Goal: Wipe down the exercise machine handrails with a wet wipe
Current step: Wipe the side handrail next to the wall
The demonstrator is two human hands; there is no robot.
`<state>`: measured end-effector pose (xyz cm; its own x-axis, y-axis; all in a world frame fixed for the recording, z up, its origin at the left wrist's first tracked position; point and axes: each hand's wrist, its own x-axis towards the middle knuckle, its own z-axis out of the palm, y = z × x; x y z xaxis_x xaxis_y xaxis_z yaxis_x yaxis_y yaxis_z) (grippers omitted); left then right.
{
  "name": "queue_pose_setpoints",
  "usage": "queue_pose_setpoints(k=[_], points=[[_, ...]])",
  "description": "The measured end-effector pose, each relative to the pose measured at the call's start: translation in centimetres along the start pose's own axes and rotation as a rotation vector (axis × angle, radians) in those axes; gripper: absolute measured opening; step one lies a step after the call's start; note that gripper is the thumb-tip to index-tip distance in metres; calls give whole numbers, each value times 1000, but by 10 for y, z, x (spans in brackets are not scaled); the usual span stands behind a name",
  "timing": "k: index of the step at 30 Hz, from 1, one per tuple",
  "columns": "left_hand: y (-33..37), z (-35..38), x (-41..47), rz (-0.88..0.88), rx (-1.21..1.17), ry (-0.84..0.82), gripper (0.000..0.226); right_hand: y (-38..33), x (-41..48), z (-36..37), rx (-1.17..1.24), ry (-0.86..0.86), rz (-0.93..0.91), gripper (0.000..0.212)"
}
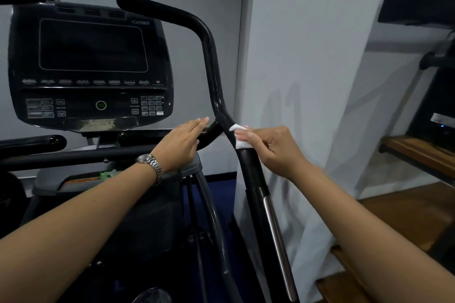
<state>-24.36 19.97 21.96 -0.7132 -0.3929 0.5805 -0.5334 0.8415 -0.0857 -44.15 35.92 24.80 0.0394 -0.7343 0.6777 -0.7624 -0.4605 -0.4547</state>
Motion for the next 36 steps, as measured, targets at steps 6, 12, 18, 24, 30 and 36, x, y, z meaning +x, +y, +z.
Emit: queue_pose_setpoints(k=[6,12,18,24,30,36], points=[[0,11,4,20,-32,9,63,1,-14,-4,74,-54,-129,38],[0,12,4,14,-75,56,63,-9,0,10,-156,-145,-185,26],[10,4,-1,11,-199,143,61,-14,-14,-14,-25,-286,-127,10],[35,-15,13,-111,-579,227,36,-35,3,-38,581,41,281,8],[84,-66,34,-368,-1351,185,29,-42,24,-30,1006,358,525,12],[110,-82,36,-512,-1491,8,32,-48,23,-23,989,380,547,45]])
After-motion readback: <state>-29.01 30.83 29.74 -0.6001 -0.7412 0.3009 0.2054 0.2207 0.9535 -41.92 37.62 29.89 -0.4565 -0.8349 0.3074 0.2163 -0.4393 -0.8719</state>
